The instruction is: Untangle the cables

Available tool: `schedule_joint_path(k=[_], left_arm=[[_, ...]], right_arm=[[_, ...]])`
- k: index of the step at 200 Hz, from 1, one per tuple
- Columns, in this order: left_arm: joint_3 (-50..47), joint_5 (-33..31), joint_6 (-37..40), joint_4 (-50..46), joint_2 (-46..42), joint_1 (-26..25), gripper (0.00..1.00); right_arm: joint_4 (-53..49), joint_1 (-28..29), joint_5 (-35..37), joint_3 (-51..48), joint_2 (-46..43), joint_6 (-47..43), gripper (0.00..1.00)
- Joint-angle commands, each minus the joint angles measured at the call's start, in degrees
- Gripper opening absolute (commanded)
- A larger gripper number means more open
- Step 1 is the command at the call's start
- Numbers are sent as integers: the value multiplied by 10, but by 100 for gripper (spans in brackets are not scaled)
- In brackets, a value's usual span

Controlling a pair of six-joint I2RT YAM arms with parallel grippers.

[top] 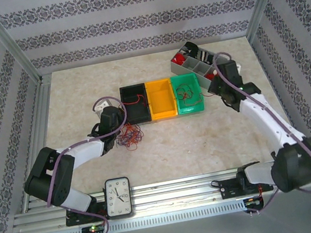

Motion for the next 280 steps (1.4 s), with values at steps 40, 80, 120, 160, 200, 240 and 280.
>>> schedule_joint_path(k=[40,80,120,160,200,240,280], left_arm=[[7,18,1,36,19,-7,0],[12,26,2,40,28,-7,0],[16,30,6,35,35,-7,0],[23,30,7,30,41,-7,0],[34,34,9,23,51,-7,0],[44,39,8,16,60,-7,0],[52,38,11,8,61,-7,0]], right_arm=[[14,41,35,92,118,-52,0],[24,53,21,136,198,-77,0],[7,66,44,192,273,-93,0],[-6,81,48,237,343,-113,0],[-20,95,40,265,405,-118,0],[-24,101,10,281,450,-107,0],[-19,93,-26,290,482,-88,0]])
